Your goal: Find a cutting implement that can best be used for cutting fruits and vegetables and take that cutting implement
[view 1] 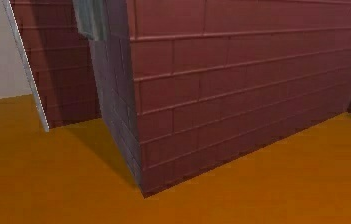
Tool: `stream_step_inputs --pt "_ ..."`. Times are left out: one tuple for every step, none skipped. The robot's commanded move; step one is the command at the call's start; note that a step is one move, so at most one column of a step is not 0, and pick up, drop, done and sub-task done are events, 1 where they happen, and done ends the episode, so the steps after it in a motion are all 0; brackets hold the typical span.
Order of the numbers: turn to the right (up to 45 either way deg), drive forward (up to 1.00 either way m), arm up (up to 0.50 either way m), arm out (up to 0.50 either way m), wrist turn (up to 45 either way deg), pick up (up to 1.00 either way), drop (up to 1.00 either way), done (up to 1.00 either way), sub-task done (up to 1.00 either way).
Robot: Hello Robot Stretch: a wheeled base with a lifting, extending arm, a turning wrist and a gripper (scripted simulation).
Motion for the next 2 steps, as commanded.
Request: stream_step_inputs --pt "0.0 0.0 0.38 0.0 0.0 0.0 0.0 0.0 0.0" --pt "0.0 0.0 0.0 0.28 0.0 0.0 0.0 0.0 0.0"
